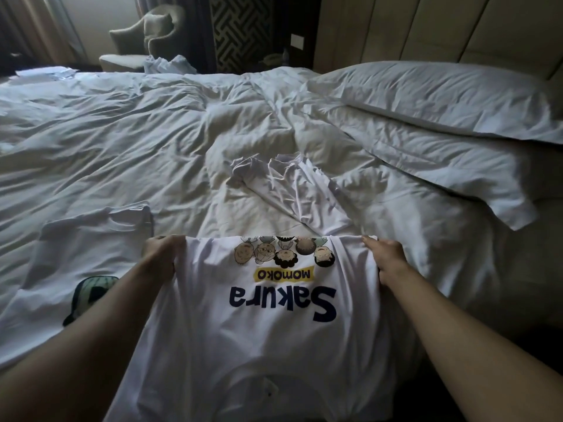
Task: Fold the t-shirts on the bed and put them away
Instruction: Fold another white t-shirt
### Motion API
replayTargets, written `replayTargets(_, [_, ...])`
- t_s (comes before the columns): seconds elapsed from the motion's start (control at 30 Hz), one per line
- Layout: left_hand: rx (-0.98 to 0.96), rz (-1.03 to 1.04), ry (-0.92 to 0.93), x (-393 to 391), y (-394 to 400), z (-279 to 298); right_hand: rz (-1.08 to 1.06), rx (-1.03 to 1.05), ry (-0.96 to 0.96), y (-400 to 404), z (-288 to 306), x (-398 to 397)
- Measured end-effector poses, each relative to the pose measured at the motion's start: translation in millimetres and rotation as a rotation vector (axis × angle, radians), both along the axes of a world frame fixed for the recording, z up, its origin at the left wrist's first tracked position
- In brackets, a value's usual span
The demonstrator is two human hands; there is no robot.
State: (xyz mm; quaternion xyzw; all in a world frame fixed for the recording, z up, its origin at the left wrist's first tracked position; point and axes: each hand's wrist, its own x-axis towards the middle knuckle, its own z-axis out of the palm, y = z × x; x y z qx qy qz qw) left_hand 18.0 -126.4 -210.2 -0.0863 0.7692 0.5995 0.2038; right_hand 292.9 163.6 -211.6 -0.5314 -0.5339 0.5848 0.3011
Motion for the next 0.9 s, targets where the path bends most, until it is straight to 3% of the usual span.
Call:
replayTargets(0.17, [0.057, -0.043, 0.000, -1, 0, 1, 0.024, -0.094, 0.131, -1, 5, 10])
replayTargets(0.3, [0.091, 0.143, 0.073, -12, -6, -6, -0.067, -0.100, 0.160, 3, 6, 11])
replayTargets(0.4, [-0.029, 0.192, 0.177, -10, -8, -10, -0.135, -0.096, 0.177, 6, 5, 11])
replayTargets(0.57, [-0.330, 0.009, 0.407, -4, -5, -6, -0.165, -0.009, 0.082, 10, -4, 14])
replayTargets(0.73, [-0.101, -0.139, 0.251, -2, -7, -2, 0.027, -0.048, 0.110, 4, -4, 20])
replayTargets(0.8, [-0.047, -0.238, 0.207, 0, -10, -3, 0.134, -0.001, 0.013, 3, -6, 20])
replayTargets(0.9, [-0.020, -0.334, 0.184, -8, -23, -11, 0.131, 0.143, -0.167, 5, -11, 22])
